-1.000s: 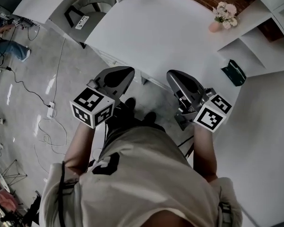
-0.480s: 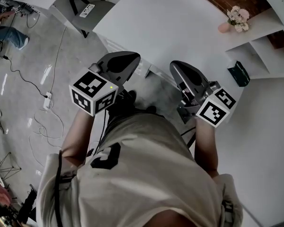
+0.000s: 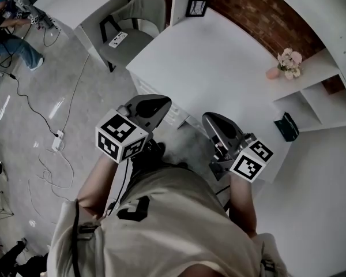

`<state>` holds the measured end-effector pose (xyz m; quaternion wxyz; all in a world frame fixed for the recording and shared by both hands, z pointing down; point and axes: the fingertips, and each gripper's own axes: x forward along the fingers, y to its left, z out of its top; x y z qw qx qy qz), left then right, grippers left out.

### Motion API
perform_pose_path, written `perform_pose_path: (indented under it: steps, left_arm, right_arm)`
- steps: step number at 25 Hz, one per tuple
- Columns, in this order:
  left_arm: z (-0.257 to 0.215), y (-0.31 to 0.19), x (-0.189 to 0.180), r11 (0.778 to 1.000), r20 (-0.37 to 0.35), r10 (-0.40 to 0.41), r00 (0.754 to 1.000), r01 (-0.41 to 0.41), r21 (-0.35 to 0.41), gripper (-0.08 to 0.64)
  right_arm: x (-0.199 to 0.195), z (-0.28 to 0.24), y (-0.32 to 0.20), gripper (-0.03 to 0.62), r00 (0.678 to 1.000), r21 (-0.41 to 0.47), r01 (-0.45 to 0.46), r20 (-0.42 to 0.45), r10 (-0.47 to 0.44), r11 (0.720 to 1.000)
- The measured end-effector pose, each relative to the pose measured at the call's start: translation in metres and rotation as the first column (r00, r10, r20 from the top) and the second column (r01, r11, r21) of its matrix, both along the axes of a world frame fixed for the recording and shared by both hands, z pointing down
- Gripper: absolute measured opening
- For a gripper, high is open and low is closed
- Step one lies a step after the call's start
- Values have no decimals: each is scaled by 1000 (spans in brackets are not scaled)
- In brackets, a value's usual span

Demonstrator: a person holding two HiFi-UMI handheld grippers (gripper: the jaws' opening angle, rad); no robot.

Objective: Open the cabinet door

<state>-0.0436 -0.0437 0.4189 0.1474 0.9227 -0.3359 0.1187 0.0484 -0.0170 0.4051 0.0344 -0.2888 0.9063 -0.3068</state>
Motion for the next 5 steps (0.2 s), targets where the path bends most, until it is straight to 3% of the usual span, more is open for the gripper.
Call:
perform_pose_path:
  steps: [5]
  left_arm:
    - [-2,11,-8,999,-1,-2,1000,2,-33,15]
  right_arm:
    - [-4,2,11,28,1000,-55,-1,-1,1,998]
